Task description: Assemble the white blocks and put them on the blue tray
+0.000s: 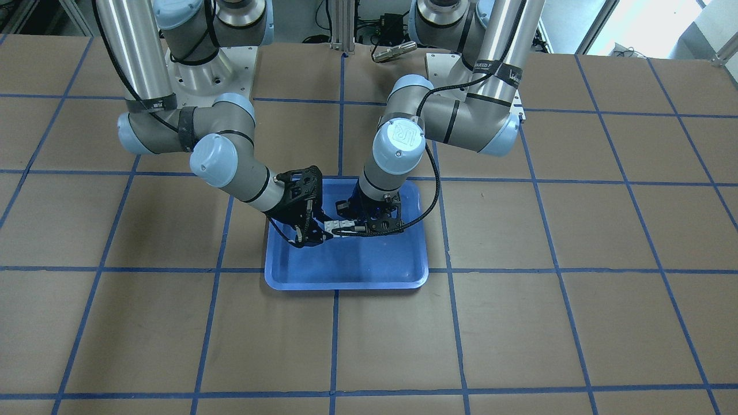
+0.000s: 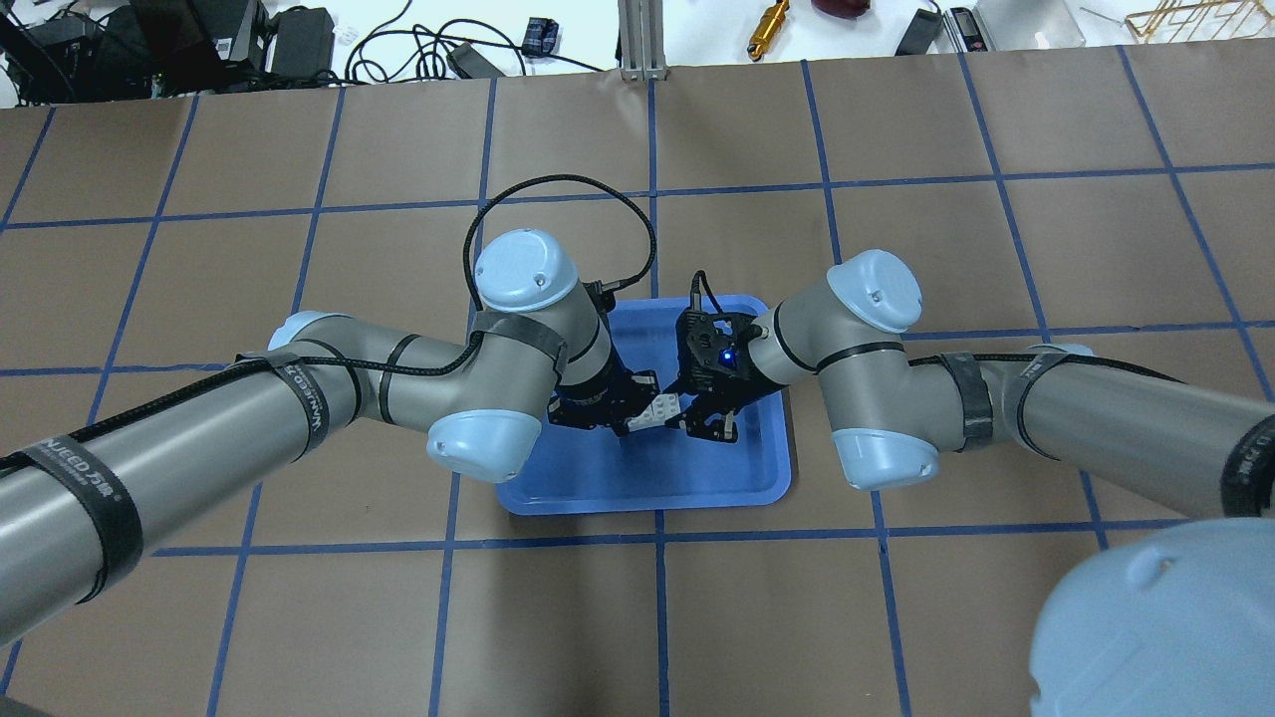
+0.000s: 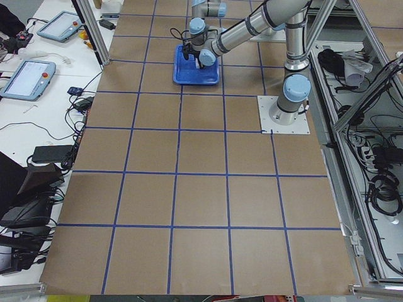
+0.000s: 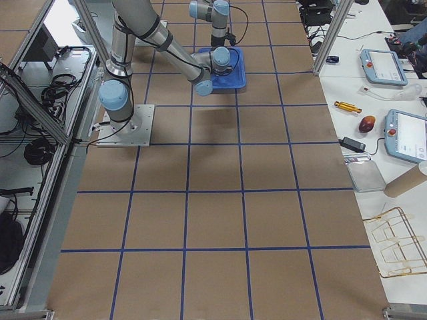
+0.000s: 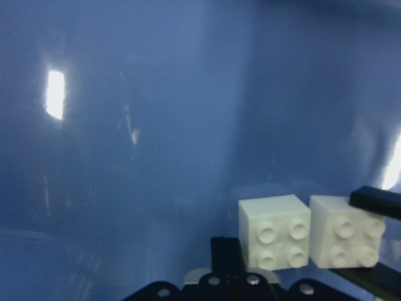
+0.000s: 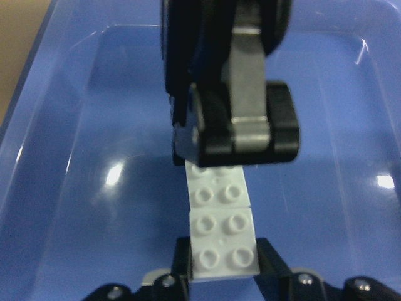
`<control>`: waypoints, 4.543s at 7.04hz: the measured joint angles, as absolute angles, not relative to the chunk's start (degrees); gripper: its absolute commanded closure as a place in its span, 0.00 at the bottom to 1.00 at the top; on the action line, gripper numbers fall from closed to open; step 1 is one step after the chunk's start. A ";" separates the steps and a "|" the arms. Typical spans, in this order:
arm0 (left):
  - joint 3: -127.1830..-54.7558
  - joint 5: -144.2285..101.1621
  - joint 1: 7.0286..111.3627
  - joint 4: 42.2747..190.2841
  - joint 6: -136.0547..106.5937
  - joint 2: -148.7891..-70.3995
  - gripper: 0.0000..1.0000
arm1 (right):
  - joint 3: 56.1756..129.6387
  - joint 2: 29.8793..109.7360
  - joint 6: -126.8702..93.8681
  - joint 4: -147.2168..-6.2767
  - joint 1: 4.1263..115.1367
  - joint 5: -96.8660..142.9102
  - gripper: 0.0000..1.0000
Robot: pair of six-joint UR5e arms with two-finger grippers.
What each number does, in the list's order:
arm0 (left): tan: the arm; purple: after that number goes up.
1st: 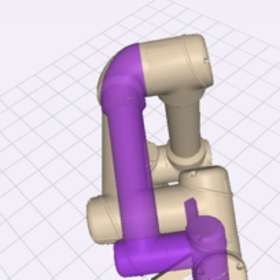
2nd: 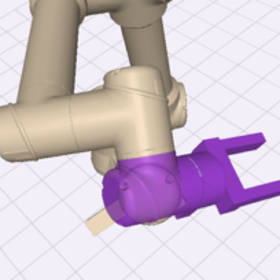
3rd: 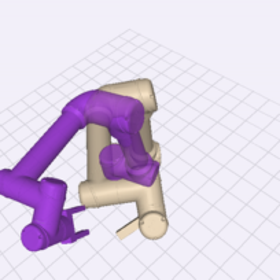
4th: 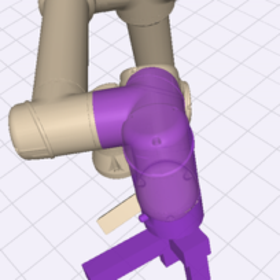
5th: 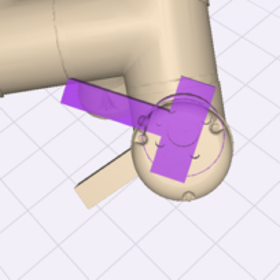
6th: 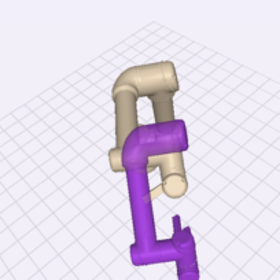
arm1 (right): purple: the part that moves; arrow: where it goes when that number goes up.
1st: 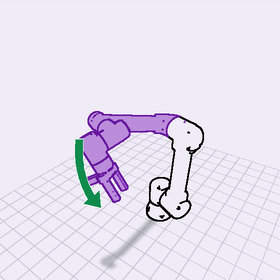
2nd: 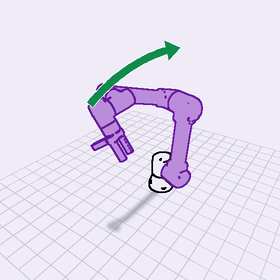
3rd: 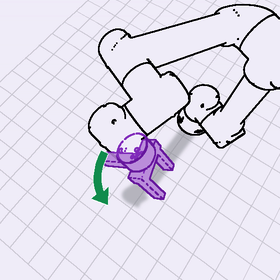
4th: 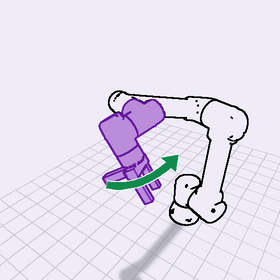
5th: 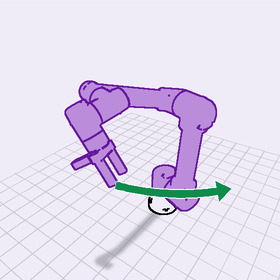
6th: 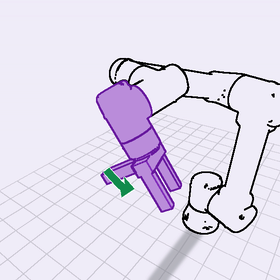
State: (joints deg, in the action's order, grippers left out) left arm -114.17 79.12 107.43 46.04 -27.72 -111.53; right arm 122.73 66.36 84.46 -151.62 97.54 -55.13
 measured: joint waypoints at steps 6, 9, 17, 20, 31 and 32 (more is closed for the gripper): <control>-114.25 79.00 107.51 46.05 -27.95 -111.62 0.92 | 122.71 66.27 84.36 -152.32 97.66 -55.02 0.44; -114.26 78.93 107.49 46.08 -27.95 -111.62 0.90 | 122.70 66.32 83.08 -152.20 97.65 -55.02 0.35; -113.75 79.07 107.58 45.93 -26.65 -112.02 0.90 | 122.24 70.17 77.11 -151.80 96.80 -55.66 0.27; -113.70 79.34 107.78 45.88 -24.98 -112.06 0.90 | 122.28 72.66 73.53 -151.62 95.00 -56.01 0.26; -113.53 79.28 108.04 45.51 -22.71 -112.06 0.90 | 123.71 77.46 62.90 -149.39 91.52 -60.68 0.26; -113.50 79.28 108.03 45.52 -22.29 -112.06 0.90 | 123.25 79.18 57.80 -148.41 90.23 -60.72 0.21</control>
State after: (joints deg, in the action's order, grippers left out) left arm -113.50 79.28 108.03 45.52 -22.29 -112.06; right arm 123.25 79.18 57.80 -148.41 90.23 -60.72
